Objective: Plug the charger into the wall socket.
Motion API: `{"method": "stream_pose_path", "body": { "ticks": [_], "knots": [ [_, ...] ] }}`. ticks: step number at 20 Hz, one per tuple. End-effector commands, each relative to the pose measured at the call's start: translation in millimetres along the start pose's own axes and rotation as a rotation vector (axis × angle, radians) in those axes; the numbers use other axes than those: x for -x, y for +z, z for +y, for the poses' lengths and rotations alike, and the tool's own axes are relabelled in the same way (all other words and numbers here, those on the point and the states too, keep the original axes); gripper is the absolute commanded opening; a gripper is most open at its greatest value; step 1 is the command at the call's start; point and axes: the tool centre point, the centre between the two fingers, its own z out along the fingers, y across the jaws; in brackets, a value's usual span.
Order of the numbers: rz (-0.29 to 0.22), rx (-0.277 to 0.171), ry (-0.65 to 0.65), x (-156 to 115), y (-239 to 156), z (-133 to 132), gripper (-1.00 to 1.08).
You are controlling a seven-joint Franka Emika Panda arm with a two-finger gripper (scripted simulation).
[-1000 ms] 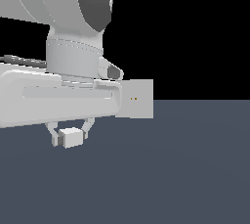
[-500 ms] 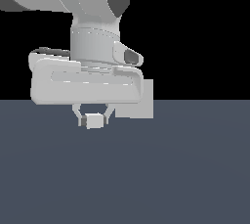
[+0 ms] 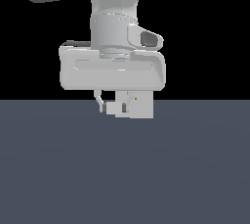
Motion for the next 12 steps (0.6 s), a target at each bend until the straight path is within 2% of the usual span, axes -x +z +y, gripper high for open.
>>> {"method": "stream_pose_path", "body": {
  "ticks": [1,12],
  "knots": [
    [0.000,0.013,0.069,-0.1,-5.5,9.0,-1.00],
    [-0.003,0.045,0.233,3.6,-18.8,30.6,-1.00]
  ]
}}
